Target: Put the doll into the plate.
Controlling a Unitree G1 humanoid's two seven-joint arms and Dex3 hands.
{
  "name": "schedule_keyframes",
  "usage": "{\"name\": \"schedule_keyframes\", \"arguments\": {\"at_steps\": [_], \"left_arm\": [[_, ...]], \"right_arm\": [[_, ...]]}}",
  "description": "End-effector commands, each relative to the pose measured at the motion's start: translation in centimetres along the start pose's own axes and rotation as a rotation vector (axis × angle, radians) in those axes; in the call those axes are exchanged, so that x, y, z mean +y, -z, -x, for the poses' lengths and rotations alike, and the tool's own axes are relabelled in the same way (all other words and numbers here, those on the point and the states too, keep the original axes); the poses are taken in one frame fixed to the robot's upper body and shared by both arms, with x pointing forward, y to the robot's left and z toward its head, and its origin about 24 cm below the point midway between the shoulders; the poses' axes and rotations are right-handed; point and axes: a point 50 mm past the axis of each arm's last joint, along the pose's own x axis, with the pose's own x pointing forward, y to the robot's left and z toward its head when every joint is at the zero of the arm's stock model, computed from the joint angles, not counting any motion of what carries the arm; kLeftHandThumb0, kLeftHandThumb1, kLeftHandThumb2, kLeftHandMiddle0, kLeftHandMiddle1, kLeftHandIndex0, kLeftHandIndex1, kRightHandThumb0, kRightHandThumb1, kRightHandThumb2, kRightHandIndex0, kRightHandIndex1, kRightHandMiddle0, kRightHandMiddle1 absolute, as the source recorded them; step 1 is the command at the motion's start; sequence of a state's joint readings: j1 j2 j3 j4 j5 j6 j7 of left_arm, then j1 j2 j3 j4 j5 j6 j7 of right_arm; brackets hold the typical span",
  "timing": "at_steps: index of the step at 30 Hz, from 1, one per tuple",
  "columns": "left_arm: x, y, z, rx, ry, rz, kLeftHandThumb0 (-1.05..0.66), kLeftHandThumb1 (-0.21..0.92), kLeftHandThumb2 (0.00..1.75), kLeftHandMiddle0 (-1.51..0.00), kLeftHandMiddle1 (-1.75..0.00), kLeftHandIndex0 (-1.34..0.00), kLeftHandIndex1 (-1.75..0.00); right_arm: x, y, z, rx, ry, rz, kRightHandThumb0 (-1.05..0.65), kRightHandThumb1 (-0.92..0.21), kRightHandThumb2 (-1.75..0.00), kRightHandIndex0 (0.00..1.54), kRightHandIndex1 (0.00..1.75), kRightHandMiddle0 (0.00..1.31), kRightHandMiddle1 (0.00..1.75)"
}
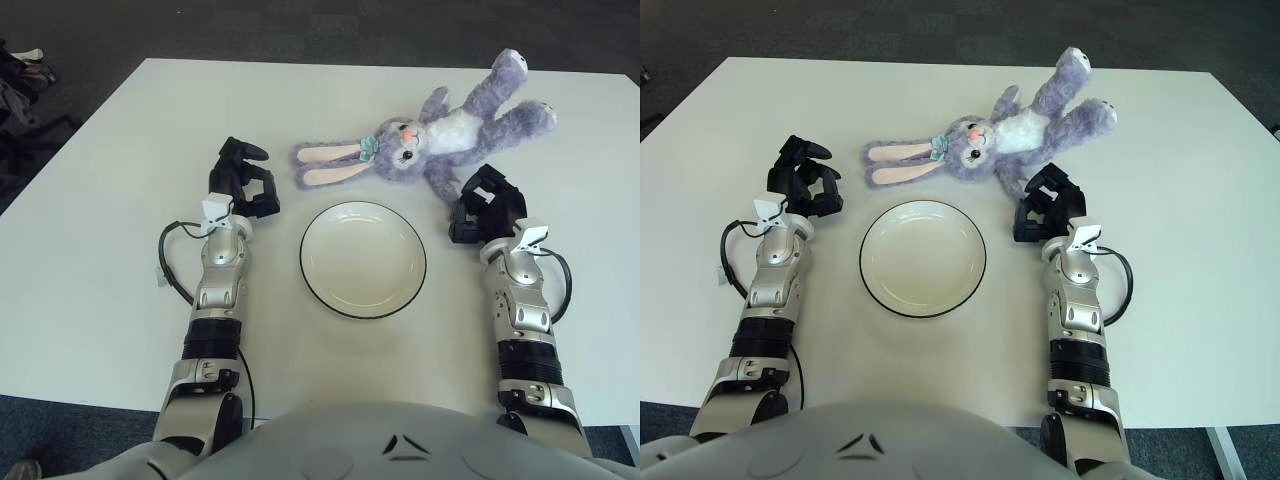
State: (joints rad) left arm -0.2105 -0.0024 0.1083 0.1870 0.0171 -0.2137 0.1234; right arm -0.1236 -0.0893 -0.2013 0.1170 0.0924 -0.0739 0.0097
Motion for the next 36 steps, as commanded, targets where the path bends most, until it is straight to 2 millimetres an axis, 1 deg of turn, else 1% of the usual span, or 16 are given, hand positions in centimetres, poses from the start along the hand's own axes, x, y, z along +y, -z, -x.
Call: {"name": "schedule_keyframes", "arguments": {"at_steps": [1, 22, 30, 36], "left_arm": [[0.4, 2.0, 1.3, 0.087, -0.019, -0.017, -0.01, 0.28, 1.37, -0.53, -1.75, -0.51, -1.75], [0.0, 2.5, 0.9, 0.094, -0.019, 0.002, -0.01, 0.28, 1.37, -0.53, -1.75, -0.51, -1.75], [-0.1, 2.6, 0.7, 0.084, -0.011, 0.0, -0.01, 0.28, 1.37, -0.53, -1.75, -0.51, -1.75], [-0.2, 2.6, 0.6, 0.08, -0.007, -0.002, -0.01, 0.27, 1.37, -0.53, -1.75, -0.52, -1.75]], "right_arm": [[-0.4, 1.6, 1.0, 0.057, 0.02, -0.01, -0.01, 0.08, -1.75, 0.92, 1.68, 0.69, 1.75], [-0.5, 1.7, 0.5, 0.04, 0.01, -0.044, -0.01, 0.08, -1.75, 0.92, 1.68, 0.69, 1.75], [-0.6, 1.4, 0.3, -0.009, 0.015, -0.062, -0.01, 0.09, -1.75, 0.94, 1.66, 0.7, 1.75], [-0.6, 0.7, 0.4, -0.091, 0.055, -0.064, -0.01, 0.09, -1.74, 0.94, 1.66, 0.69, 1.75]]}}
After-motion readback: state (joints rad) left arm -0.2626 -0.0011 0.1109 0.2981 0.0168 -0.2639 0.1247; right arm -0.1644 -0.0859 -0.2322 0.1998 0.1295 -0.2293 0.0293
